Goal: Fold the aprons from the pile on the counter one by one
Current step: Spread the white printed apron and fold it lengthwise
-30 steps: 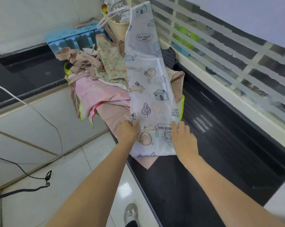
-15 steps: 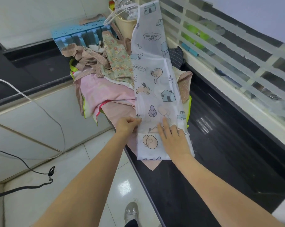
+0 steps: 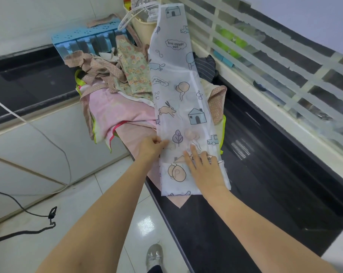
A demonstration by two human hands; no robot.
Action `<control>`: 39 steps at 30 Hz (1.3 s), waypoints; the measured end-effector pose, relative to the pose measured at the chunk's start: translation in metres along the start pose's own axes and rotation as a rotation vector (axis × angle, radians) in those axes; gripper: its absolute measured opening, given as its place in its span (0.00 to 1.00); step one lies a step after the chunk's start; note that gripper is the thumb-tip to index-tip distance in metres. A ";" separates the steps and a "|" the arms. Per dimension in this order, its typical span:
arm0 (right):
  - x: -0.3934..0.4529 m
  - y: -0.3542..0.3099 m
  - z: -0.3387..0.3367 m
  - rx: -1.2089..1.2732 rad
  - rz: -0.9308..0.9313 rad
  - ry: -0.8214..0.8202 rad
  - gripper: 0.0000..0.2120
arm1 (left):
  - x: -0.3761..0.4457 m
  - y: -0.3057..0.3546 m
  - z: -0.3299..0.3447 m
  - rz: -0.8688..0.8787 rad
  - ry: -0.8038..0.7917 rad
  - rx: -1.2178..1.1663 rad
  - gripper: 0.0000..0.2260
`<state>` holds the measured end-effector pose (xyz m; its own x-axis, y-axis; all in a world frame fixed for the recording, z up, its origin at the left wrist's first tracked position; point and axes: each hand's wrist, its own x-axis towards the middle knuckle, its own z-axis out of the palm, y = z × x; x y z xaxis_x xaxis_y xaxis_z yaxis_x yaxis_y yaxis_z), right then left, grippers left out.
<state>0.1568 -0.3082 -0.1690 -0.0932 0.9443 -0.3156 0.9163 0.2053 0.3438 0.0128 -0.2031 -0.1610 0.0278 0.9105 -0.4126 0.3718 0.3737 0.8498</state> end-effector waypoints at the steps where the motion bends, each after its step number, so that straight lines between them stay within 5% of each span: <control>1: 0.000 0.000 0.000 0.000 0.000 -0.002 0.38 | 0.002 0.002 -0.001 -0.013 0.017 -0.019 0.13; 9: 0.006 -0.003 0.004 -0.025 0.000 -0.028 0.39 | 0.007 0.025 0.000 0.045 -0.025 0.035 0.12; 13: 0.005 -0.003 0.003 -0.036 -0.013 -0.026 0.38 | 0.015 0.027 -0.007 0.051 0.112 0.110 0.11; 15: 0.005 -0.003 0.002 -0.039 -0.028 -0.020 0.38 | 0.016 0.031 -0.014 0.091 0.310 0.232 0.08; 17: 0.006 -0.003 0.001 -0.045 -0.028 -0.026 0.38 | 0.017 0.036 -0.013 0.320 0.466 0.436 0.09; 21: 0.007 -0.007 0.000 -0.118 -0.020 -0.071 0.38 | 0.015 0.026 0.039 1.061 -0.003 0.967 0.17; 23: 0.008 -0.007 0.000 -0.121 -0.017 -0.050 0.31 | 0.008 0.012 0.054 0.976 -0.139 1.167 0.25; 27: 0.006 0.013 0.013 0.122 0.014 0.314 0.30 | 0.007 -0.017 0.038 0.810 -0.107 1.274 0.33; 31: 0.009 0.020 0.031 0.265 0.007 0.453 0.29 | 0.011 -0.033 0.026 0.746 -0.059 1.245 0.32; 39: 0.021 0.015 0.034 0.396 0.118 0.263 0.27 | 0.004 -0.039 0.027 0.575 -0.060 1.173 0.37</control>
<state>0.1820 -0.2937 -0.2010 -0.0280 0.9987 -0.0427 0.9995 0.0273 -0.0156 0.0239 -0.2192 -0.2046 0.4823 0.8665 -0.1283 0.8744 -0.4672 0.1312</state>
